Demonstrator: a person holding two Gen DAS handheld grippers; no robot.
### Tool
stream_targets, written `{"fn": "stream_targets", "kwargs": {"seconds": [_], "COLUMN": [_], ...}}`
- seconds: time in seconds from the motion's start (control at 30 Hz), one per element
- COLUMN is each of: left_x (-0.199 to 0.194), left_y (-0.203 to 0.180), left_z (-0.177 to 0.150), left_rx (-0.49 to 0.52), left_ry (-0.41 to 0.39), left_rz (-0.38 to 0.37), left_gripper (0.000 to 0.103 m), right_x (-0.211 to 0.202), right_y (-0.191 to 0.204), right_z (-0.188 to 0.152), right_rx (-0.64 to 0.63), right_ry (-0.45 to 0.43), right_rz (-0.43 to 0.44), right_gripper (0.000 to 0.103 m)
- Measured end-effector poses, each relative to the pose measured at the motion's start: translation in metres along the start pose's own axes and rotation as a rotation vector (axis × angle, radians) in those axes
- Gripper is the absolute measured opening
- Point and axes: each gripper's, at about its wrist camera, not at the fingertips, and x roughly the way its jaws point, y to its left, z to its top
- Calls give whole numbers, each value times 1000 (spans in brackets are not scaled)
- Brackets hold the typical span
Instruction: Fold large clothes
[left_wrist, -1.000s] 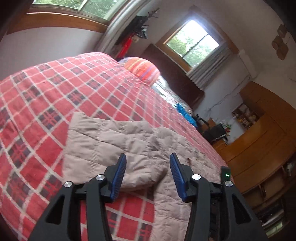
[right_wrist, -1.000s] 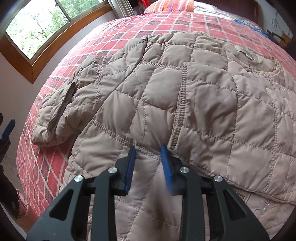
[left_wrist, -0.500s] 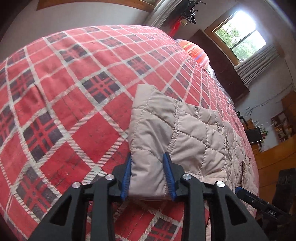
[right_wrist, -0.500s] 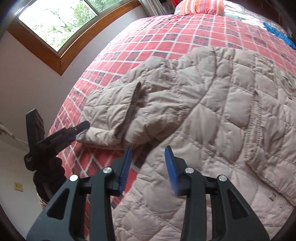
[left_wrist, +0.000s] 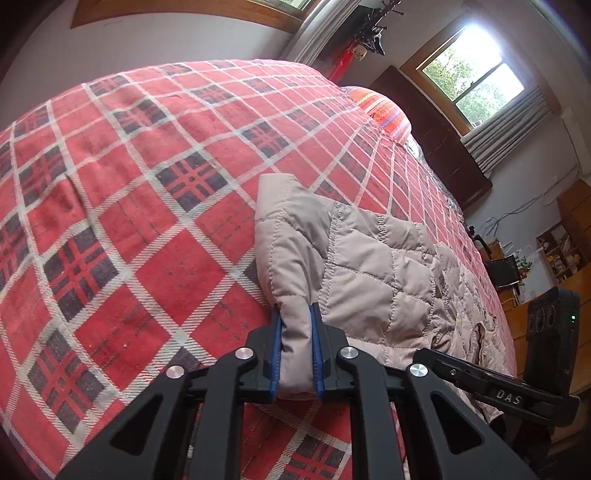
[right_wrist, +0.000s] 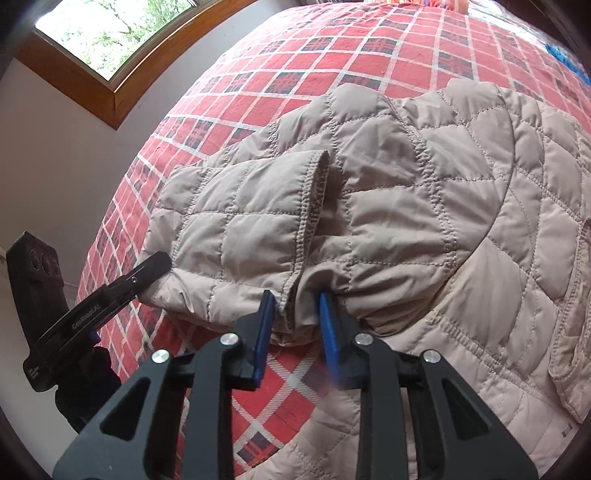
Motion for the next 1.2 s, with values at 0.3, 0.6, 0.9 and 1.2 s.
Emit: {"fn": "stream_targets", "kwargs": {"seconds": [0.3,0.6,0.9,1.2], "left_x": [-30,-45,-11,-8], "left_y": [-26,-44,-2,-4], "left_z": [-6,-10,-1,-3], "left_rx": [61,94,-2,12], "left_ry": [-98,-125,-39,-39], "left_rz": [-113,-145,-69,-45], "left_gripper": [10,9,9,9], "right_x": [-38,-49,-14,-6], "right_y": [-5,-23,-1,24], "right_z": [-18,-18,7,14], "right_rx": [-28,23,-6,-95], "right_ry": [-61,-48,-35,-37], "right_rz": [18,118,76,-19], "right_gripper": [1,6,41,29]}}
